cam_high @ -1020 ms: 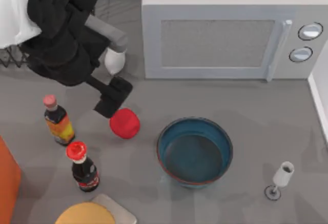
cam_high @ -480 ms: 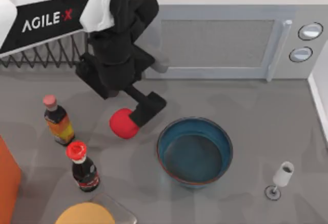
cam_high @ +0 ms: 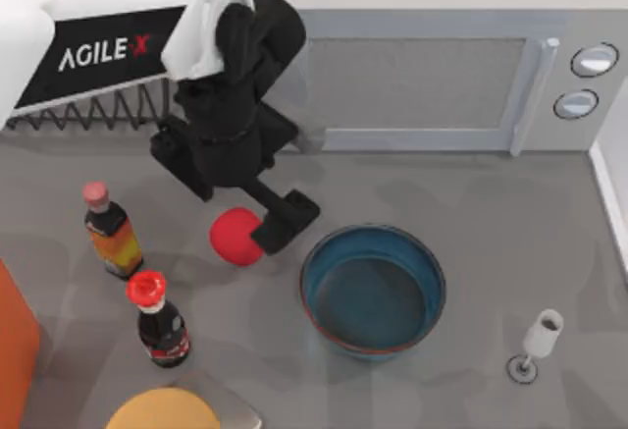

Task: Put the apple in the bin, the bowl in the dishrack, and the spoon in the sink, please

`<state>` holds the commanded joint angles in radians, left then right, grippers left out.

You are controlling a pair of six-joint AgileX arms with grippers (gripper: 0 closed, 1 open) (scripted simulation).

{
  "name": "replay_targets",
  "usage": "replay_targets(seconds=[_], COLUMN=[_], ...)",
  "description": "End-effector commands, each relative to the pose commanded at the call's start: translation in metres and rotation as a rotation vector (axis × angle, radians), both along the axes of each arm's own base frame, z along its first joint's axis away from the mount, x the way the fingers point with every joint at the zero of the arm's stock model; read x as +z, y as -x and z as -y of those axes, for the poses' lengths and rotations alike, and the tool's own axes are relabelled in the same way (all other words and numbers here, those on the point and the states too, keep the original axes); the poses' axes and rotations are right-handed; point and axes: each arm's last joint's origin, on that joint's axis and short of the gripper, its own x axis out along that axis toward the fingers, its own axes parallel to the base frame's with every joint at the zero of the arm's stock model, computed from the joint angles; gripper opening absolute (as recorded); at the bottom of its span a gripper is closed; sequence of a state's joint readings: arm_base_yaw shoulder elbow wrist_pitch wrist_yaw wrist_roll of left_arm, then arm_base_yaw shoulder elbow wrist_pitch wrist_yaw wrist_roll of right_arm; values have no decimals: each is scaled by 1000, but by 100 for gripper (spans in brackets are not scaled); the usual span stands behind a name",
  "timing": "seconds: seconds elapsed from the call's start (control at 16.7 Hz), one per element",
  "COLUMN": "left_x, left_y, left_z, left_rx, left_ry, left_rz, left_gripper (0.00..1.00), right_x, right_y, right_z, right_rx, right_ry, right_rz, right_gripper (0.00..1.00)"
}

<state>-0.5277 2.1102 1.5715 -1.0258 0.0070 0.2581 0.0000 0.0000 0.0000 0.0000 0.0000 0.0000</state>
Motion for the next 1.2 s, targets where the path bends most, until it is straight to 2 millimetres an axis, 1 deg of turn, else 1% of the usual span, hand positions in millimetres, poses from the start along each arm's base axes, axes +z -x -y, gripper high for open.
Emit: replay_targets(seconds=[0.18,0.3,0.54,1.2], left_x=[-32,-46,-47,-47], left_y=[-1,1,1,1], left_z=[1,1,0,0], left_rx=[1,0,0,0], left_ry=[5,2,1,1], left_rz=[9,3,2,2], left_gripper=[100,100,100,17], right_x=[0,0,0,0], right_y=[0,0,0,0], right_z=[0,0,0,0], right_rx=[0,0,0,0], right_ry=[0,0,0,0], right_rz=[0,0,0,0], right_gripper=[100,100,100,100])
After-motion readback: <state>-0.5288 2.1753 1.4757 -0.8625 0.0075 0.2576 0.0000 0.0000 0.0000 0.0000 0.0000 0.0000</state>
